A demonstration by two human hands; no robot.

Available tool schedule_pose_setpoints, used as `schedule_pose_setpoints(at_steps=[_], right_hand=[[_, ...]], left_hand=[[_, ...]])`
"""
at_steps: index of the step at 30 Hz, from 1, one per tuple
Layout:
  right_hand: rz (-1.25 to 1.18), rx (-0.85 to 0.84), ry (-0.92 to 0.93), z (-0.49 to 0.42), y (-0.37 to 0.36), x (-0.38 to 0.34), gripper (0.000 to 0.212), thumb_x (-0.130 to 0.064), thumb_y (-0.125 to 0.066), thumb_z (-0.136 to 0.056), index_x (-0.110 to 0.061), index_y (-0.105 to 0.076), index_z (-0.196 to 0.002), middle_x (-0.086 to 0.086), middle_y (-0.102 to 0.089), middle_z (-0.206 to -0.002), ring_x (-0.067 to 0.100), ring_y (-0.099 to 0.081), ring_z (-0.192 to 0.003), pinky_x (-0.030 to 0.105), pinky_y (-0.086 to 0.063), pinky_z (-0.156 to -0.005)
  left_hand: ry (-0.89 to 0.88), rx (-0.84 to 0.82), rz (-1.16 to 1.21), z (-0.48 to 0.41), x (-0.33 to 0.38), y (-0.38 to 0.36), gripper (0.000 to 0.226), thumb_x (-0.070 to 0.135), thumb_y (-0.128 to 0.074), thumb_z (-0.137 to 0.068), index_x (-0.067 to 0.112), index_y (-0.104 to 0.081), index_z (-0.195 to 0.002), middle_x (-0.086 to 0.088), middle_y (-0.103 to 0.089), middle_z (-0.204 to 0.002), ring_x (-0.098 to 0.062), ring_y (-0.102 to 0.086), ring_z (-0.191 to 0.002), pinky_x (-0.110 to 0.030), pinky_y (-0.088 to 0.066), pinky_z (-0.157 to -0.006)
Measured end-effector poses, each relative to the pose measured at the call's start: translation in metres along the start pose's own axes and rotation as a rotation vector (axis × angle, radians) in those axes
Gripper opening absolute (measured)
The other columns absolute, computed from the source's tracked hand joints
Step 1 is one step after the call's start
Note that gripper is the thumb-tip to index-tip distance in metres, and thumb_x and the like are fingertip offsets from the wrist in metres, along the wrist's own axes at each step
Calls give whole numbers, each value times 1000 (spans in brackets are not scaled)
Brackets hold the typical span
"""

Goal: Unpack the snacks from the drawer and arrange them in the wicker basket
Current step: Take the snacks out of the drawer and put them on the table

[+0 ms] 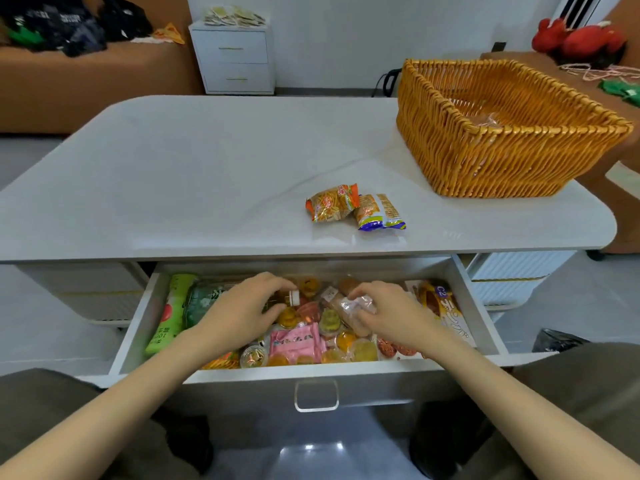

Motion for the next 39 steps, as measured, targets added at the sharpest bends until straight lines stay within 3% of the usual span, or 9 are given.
schedule_pose_setpoints(at_steps=[2,6,11,15,21,29,32,35,39], right_hand=[[116,-72,-81,-9,-19,16,53,-34,-54,-94,-21,-39,-143,5,-45,-143,24,-40,-130,36,-38,-104],[82,-80,-245,-28,-43,46,77,-42,-62,-88,-14,-25,-149,15,-43,-143,33,-41,-129,42,-39,-106],[-95,-23,-289,-35,-44,50,26,-24,-72,-81,-9,-63,-101,8,-68,-103,18,-64,-87,35,-56,-75],[-44,-97,-143,-23,-41,34,25,-21,-64,-89,-19,-52,-111,-1,-65,-104,13,-62,-87,22,-49,-67],[5,113,34,-16,6,10,25,-31,-66,-86,-31,-61,-111,-11,-70,-98,10,-65,-85,39,-56,-74],[-627,171,73,-1,41,-5,23,-18,-69,-86,-21,-66,-109,-5,-70,-103,10,-69,-86,25,-58,-67],[-505,481,78,4,57,1,33,-22,-71,-85,-26,-66,-118,-13,-70,-105,1,-64,-93,18,-52,-76],[-218,719,96,9,74,2,36,-23,-68,-88,-31,-65,-123,-13,-69,-109,4,-60,-97,27,-46,-76],[34,735,175,0,75,4,41,-11,-63,-90,-31,-63,-126,-8,-68,-116,17,-55,-105,31,-42,-72]], left_hand=[[74,-67,-32,8,-20,-5,47,27,-57,-94,31,-44,-139,9,-46,-138,-8,-47,-124,-23,-43,-100],[106,-37,-98,7,-36,-11,56,25,-59,-93,29,-37,-144,6,-37,-148,-14,-38,-133,-31,-40,-108],[134,-161,-297,-3,-52,-31,84,34,-64,-89,33,-9,-153,-5,-18,-158,-28,-18,-145,-44,-22,-118],[236,-279,-336,-8,-63,-49,99,36,-67,-86,39,8,-151,-13,-6,-159,-38,-7,-146,-58,-14,-117],[332,-215,-408,-13,-85,-49,108,42,-74,-77,31,1,-153,-11,-23,-152,-37,-22,-140,-61,-18,-114],[347,-163,-364,-5,-84,-50,103,42,-82,-63,15,-26,-145,-6,-33,-146,-29,-24,-135,-58,-26,-112],[281,-150,-308,6,-78,-47,112,49,-83,-60,16,-22,-148,-4,-29,-150,-28,-23,-137,-54,-27,-113],[228,-63,-126,12,-71,-38,115,55,-83,-56,21,-22,-148,4,-31,-148,-20,-26,-135,-46,-38,-108],[143,68,178,19,-43,-18,104,60,-83,-48,32,-36,-137,18,-47,-132,-10,-40,-121,-41,-44,-100]])
Point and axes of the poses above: each hand's wrist, its own z-axis away from the middle knuckle, its own y-axis out of the back of the hand, x = y × z, the point moved 3 cm from there along -z, towards the middle knuckle
